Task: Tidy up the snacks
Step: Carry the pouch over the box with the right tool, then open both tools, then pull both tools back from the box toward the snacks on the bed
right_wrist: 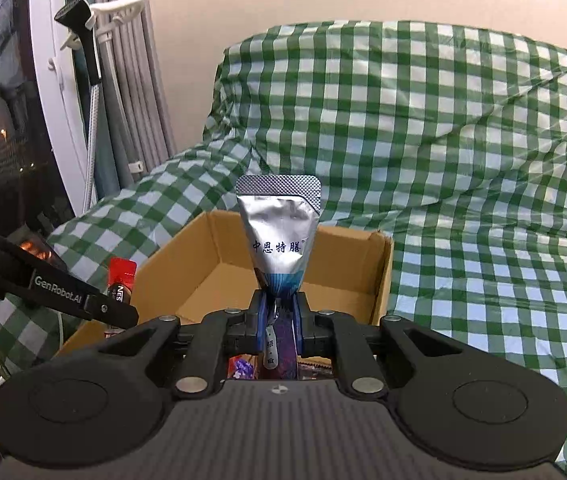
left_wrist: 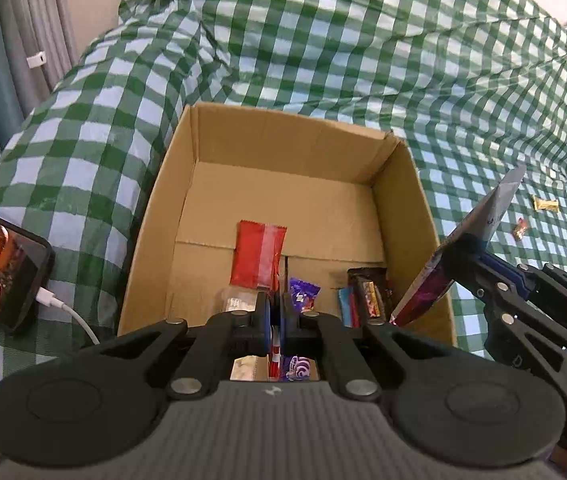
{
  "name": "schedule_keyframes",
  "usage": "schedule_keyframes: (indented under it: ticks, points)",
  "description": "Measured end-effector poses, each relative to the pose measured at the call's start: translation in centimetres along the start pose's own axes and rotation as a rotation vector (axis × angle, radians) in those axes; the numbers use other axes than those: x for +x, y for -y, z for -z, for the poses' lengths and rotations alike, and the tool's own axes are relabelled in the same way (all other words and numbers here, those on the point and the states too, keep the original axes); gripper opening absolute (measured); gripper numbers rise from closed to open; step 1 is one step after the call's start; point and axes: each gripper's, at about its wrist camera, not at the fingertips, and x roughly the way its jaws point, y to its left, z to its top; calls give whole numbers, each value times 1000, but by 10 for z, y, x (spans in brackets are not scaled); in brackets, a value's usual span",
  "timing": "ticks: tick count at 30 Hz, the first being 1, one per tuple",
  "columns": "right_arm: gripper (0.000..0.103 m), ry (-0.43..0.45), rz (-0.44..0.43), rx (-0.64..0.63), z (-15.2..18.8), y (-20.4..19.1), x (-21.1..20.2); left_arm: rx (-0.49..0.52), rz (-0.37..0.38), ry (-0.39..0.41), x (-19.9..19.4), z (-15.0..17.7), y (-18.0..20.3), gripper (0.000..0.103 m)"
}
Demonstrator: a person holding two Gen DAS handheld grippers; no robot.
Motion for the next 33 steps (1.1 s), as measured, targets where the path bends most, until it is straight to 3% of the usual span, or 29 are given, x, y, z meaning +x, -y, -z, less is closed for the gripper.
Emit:
schedule_keyframes:
  ticks: [12, 13, 15, 16, 17, 20, 24, 29, 33]
  points:
    - [14, -98, 7, 0, 15, 2, 28, 3, -47, -51, 40, 2, -6, 5]
    - [14, -103, 10, -2, 14, 2, 31, 1, -53, -51, 42, 2, -7, 11]
    - [17, -117, 9, -4, 13, 2, 38, -1, -57, -67, 49, 0, -9, 55]
    - [18, -122, 7, 0, 12, 3, 41, -9, -66, -80, 52, -1, -11, 95]
    - [21, -125, 10, 6, 10, 3, 45, -26, -77, -73, 52, -2, -13, 102]
    - [67, -136, 10, 24, 3, 5, 51, -53, -89, -13, 43, -1, -18, 103]
    - [94, -127, 23, 7, 2, 0, 46, -36, -103, -39, 42, 7, -20, 103]
    - [102, -139, 3, 32, 15, -9, 24, -51, -164, -15, 25, 35, -23, 103]
    - [102, -148, -4, 47, 26, -21, 1, -41, -170, -1, 6, 50, -22, 103]
